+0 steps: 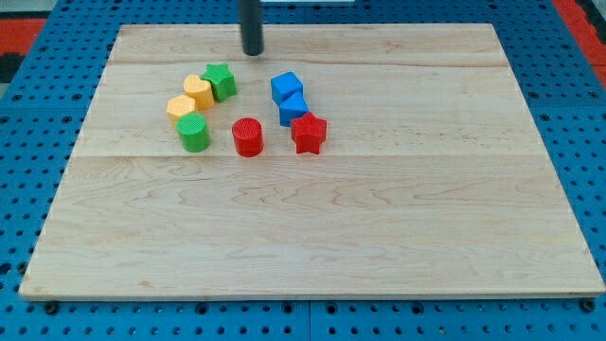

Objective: Slide the green star closer to the blue cube

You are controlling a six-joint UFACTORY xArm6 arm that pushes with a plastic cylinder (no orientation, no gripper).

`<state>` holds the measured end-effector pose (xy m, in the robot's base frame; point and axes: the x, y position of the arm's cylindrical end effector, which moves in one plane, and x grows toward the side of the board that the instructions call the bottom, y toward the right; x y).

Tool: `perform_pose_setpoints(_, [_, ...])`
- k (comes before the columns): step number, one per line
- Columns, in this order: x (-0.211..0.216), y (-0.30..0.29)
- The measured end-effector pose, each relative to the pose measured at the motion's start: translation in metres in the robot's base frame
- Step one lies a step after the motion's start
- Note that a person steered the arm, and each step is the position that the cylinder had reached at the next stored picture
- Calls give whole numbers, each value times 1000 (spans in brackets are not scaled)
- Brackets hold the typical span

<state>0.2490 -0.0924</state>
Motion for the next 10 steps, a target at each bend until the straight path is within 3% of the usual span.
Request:
perform_pose_setpoints(1, [24, -14])
perform_pose_setpoints(4, [37, -65])
perform_pose_setpoints(9, [65, -22])
perform_pose_setpoints(10, [70, -37])
